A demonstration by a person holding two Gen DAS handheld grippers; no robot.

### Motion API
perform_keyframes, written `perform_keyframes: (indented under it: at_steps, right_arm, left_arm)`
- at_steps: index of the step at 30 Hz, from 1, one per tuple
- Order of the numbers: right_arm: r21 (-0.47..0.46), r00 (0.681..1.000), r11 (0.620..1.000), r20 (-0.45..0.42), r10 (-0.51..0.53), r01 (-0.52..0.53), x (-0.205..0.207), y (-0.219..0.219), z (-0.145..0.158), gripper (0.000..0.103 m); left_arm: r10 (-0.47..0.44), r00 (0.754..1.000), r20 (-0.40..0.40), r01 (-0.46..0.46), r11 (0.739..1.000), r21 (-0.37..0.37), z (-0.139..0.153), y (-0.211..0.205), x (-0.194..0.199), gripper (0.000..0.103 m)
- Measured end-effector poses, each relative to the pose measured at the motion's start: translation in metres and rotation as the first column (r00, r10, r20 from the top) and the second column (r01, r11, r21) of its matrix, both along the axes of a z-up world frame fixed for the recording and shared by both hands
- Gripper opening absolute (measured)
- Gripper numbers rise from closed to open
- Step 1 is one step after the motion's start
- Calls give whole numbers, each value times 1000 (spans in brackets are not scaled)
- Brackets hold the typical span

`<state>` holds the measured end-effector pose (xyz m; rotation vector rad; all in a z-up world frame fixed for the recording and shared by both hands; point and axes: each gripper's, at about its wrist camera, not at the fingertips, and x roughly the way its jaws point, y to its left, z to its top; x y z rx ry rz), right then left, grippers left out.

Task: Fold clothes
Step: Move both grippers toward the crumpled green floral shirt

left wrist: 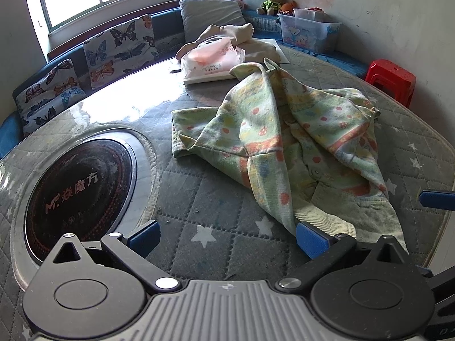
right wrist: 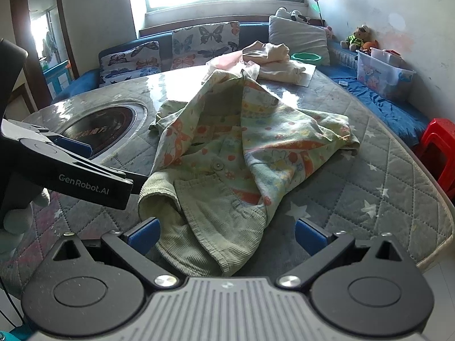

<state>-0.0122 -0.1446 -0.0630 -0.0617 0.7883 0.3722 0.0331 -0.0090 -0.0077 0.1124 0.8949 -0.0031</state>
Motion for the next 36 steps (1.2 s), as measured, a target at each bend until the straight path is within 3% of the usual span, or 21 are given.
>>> perform_keyframes:
  at_steps: [36]
  right_arm:
    - [9,1000,1000,-7,0,0,46,3,4,96]
  left_arm:
    - [19,999,-36,-18,1000,4,5,7,36,103]
